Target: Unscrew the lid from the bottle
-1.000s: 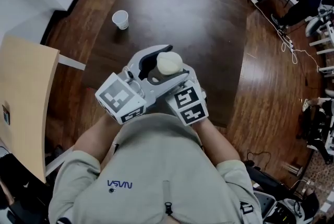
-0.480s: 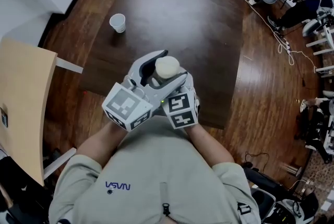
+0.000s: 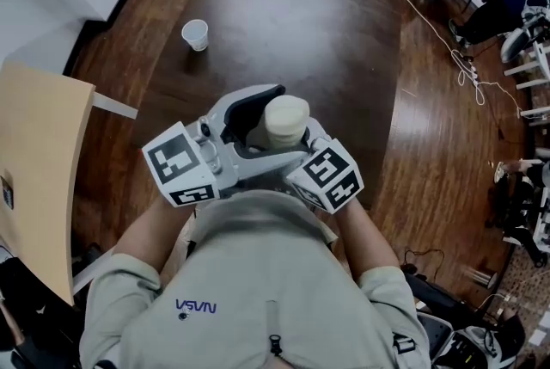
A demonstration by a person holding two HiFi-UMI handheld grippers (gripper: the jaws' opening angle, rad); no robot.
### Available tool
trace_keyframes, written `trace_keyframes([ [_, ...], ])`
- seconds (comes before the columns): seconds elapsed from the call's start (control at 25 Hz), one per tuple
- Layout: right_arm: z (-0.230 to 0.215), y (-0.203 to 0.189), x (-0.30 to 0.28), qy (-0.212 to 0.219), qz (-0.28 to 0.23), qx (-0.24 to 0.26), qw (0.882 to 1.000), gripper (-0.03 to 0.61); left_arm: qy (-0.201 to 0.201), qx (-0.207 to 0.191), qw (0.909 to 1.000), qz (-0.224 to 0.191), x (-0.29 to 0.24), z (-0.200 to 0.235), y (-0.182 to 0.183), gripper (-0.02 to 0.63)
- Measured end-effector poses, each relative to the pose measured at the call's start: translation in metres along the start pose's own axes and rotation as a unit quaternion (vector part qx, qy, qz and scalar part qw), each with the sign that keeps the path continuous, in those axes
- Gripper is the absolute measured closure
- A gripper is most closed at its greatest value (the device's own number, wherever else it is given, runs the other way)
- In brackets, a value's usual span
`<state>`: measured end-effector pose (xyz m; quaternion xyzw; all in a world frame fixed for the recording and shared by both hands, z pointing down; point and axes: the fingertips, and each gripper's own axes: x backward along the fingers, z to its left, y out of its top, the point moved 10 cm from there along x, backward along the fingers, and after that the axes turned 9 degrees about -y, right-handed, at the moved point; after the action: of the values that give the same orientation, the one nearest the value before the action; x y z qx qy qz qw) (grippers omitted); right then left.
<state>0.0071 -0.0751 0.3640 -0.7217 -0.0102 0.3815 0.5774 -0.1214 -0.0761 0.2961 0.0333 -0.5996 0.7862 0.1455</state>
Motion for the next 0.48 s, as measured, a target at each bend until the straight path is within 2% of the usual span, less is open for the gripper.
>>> trace_keyframes([
  [0.08, 0.005, 0.005, 0.008, 0.077, 0.001, 0.012, 0.997, 0.276, -0.062, 0.051, 0.9967, -0.007, 0.009, 0.005, 0.004, 0.233],
  [0.16, 0.013, 0.010, 0.016, 0.152, 0.011, 0.031, 0.988, 0.276, -0.124, 0.087, 0.9884, -0.011, 0.016, 0.010, 0.009, 0.233],
  [0.32, 0.034, 0.015, 0.025, 0.297, 0.026, 0.047, 0.953, 0.276, -0.223, 0.091, 0.9704, 0.005, 0.016, 0.008, 0.021, 0.233],
  [0.4, 0.043, 0.017, 0.025, 0.343, 0.023, 0.048, 0.938, 0.276, -0.257, 0.087, 0.9625, 0.014, 0.014, 0.006, 0.024, 0.236],
  [0.48, 0.049, 0.019, 0.023, 0.371, 0.019, 0.045, 0.927, 0.276, -0.279, 0.083, 0.9564, 0.020, 0.012, 0.003, 0.025, 0.244],
])
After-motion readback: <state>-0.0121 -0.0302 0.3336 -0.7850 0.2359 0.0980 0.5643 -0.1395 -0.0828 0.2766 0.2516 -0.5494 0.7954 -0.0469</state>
